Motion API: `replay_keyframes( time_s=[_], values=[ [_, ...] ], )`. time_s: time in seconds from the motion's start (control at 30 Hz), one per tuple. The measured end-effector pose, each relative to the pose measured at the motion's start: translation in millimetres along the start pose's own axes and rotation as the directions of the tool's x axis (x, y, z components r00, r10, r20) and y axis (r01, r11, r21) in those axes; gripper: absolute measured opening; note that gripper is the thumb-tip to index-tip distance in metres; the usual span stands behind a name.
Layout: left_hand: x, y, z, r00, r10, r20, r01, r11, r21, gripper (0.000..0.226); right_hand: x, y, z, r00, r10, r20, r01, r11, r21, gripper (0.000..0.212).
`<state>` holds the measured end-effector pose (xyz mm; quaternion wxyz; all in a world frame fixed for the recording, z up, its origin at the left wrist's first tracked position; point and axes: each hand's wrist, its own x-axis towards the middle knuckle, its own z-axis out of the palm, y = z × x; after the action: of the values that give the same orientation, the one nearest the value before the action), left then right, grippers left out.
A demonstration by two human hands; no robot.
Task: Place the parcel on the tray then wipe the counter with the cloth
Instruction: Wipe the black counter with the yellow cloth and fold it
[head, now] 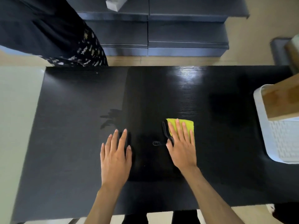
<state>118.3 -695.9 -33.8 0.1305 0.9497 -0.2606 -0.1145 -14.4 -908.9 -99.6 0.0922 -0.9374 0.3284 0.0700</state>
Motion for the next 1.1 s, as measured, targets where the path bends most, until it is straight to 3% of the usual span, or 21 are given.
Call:
replay_keyframes(
  time_s=[0.27, 0.47, 1.1],
  values=[
    [20.0, 85.7, 31.1, 0.989, 0.134, 0.058, -0.134, 0.991, -0.008, 0.061, -18.2, 156.2, -22.5, 0.992, 0.122, -0.017, -0.122, 0.993, 0.003, 0.069],
    [32.5, 139.5, 50.7, 0.983, 0.165, 0.081, -0.166, 0.986, 0.008, 0.060, -22.9, 233.8, -34.4, 0.982, 0.188, -0.027, -0.188, 0.982, 0.000, 0.071],
    [98.7, 238.3, 81.3, 0.973, 0.172, 0.156, -0.186, 0.979, 0.084, 0.059, 81.7, 259.6, -50.9, 0.993, 0.117, 0.001, -0.117, 0.993, 0.016, 0.075]
  ],
)
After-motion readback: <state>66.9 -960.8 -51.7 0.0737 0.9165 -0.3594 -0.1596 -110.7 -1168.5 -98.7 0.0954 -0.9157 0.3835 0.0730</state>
